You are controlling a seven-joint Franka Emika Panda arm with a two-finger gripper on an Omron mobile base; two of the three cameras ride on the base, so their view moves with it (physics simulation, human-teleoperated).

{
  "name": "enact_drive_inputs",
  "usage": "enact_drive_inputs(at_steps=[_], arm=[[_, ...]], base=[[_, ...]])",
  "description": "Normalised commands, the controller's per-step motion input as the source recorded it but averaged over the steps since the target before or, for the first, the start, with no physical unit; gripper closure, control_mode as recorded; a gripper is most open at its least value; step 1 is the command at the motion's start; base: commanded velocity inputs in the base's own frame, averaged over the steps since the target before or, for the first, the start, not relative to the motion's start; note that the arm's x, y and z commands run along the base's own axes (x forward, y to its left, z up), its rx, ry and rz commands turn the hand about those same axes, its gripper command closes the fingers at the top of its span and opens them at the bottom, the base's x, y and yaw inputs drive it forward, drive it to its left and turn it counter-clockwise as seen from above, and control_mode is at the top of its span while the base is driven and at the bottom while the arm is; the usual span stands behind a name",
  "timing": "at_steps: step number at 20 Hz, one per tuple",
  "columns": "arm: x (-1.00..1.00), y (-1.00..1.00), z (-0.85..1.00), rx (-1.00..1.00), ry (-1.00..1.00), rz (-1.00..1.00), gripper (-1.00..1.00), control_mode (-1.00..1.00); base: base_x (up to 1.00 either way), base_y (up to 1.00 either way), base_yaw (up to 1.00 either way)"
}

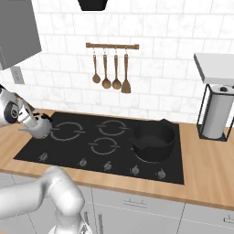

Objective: Pick the kettle from the counter and place it on a stove burner. Then turn the burner on.

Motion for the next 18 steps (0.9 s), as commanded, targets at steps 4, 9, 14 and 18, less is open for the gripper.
enact_drive_inputs(at_steps=[4, 9, 14, 18], arm=[[0.71, -0.87, 0.15, 0.03, 0.0, -0.29, 1.0, -1.0], [0.99, -0.53, 0.29, 0.11, 0.04, -0.14, 1.0, -1.0], [0.8, -0.21, 0.02, 0.01, 0.33, -0.02, 1.0, -1.0], [0.3, 0.0, 0.0, 0.0, 0.39, 0.0, 1.0, -1.0]], base=[[0.0, 0.0, 0.0], [0.0, 0.0, 0.0], [0.0, 0.0, 0.0], [0.0, 0.0, 0.0]])
